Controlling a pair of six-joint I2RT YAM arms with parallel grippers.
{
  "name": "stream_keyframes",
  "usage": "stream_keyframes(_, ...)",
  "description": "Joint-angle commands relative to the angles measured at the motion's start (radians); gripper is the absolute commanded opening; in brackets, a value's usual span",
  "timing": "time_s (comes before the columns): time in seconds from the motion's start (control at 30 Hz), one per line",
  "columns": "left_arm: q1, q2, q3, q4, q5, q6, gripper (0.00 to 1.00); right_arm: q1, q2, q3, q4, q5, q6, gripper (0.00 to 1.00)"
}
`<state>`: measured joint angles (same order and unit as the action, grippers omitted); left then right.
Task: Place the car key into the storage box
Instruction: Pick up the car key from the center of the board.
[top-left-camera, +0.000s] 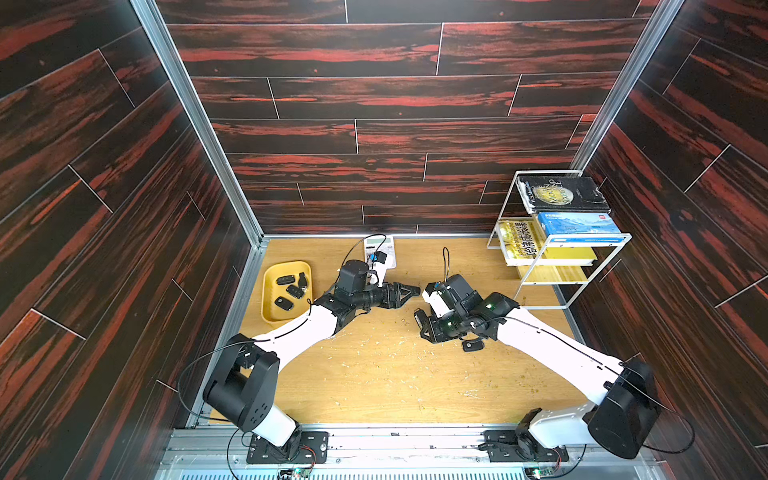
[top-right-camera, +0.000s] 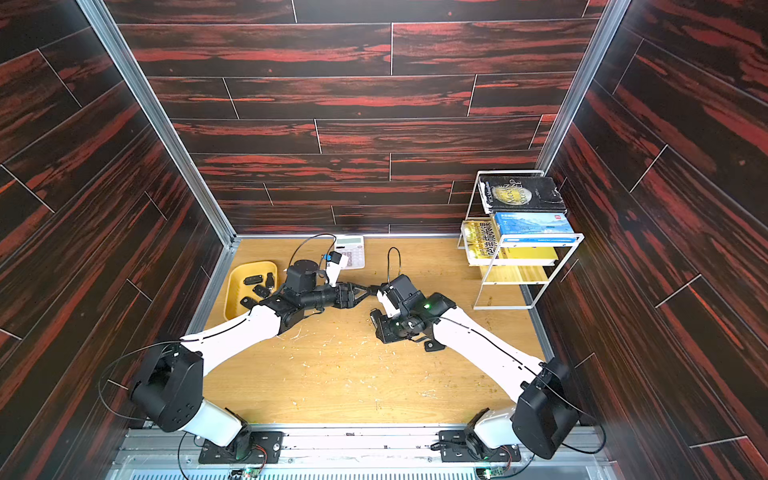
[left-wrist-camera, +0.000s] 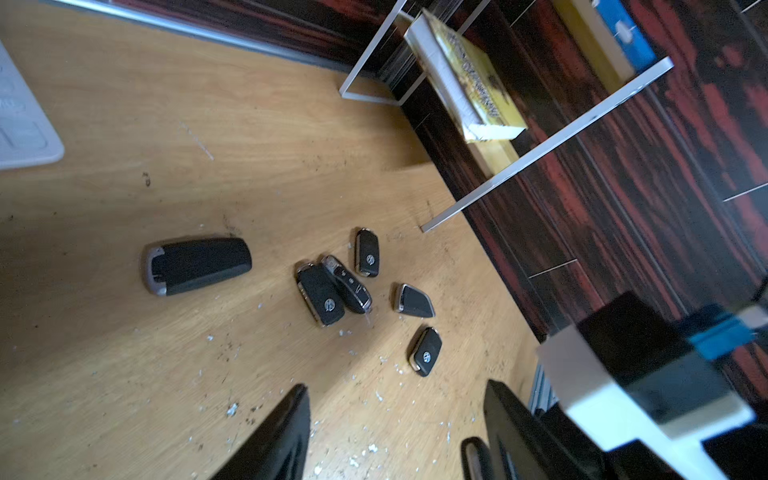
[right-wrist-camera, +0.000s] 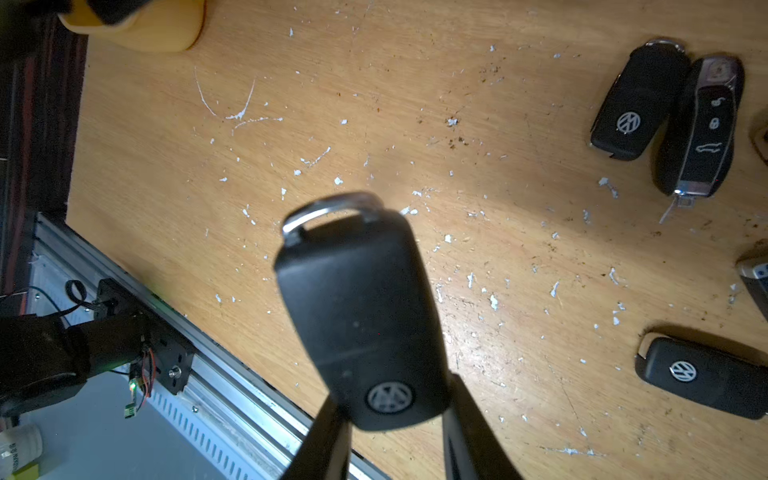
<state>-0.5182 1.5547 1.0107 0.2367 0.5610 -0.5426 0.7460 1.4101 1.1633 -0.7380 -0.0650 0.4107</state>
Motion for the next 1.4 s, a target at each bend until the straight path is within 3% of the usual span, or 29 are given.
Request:
stream_keyframes(0.0,-0.014,-0.03,-0.002,0.042,0.005,-0.037,0.7,0.003,-0.005,0.019,0.013,0.011,0.009,0.0)
stream_keyframes(0.87,-0.061,-0.016,-0.01,0.057,0.019,-0.074,0.66,0.001,0.022,0.095,0.029,0.06,0.036,0.0)
stream_keyframes(1.27,-0.095,-0.015,-0.01,0.041,0.027,-0.077,0.53,0.0,0.033,0.108,0.035,0.075,0.041,0.0)
stream_keyframes(1.37,-0.095,-0.001,0.001,0.043,0.035,-0.09,0.42,0.0,0.032,0.105,0.035,0.073,0.042,0.0)
